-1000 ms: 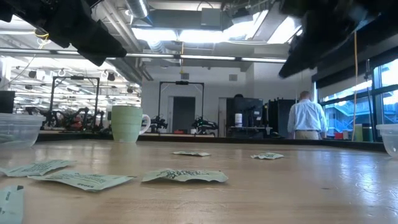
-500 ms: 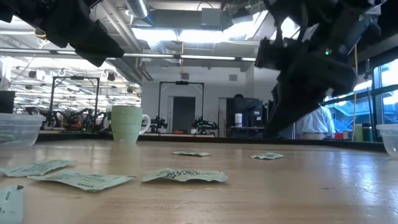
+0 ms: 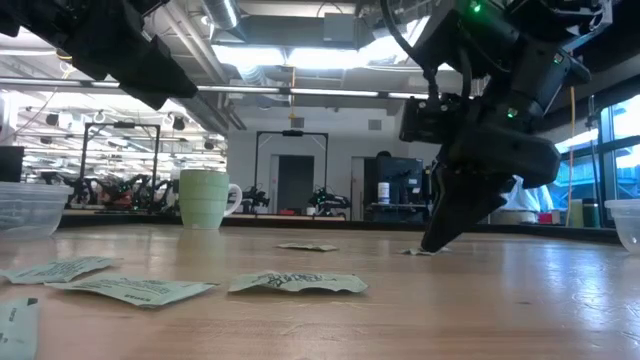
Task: Pick and place items into bin
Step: Put the white stevia packet into the right transparent bin
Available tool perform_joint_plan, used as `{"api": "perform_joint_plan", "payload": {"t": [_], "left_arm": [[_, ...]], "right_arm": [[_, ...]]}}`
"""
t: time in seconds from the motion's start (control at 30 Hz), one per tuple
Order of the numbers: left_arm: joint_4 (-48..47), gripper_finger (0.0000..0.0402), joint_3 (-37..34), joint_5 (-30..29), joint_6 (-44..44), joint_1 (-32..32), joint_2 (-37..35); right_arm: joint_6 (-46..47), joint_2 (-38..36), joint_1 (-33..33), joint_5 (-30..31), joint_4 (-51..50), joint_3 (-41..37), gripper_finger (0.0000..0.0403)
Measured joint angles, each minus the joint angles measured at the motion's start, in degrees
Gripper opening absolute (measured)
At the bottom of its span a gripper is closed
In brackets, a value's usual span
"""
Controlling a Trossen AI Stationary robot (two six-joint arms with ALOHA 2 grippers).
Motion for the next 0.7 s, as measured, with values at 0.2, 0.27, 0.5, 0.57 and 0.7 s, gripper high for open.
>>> {"api": "perform_joint_plan", "payload": {"t": [0.2,0.27,0.5,0.57,0.7], "left_arm": [[0.0,0.0075,0.0,0.1,0.0,0.0,0.0],[0.0,0.0075,0.0,0.1,0.0,0.0,0.0],[-0.4,0.0075,0.0,0.2,0.0,0.0,0.0],[-0.6,0.0075,0.0,0.2,-0.4,0.0,0.0],[-1.7,0.0075,0.0,1.1,-2.7,-0.1,0.0]], "right_arm": [[-0.2,0.0,0.0,0.0,-0.4,-0.1,0.0007],[-0.1,-0.3,0.0,0.0,-0.3,-0.1,0.0006],[2.3,-1.4,0.6,-1.1,-11.3,6.6,0.0003],[4.4,-2.6,1.1,-0.9,-16.5,10.3,0.0004],[12.6,-4.9,2.7,-0.7,-28.4,16.5,0.0002]]}}
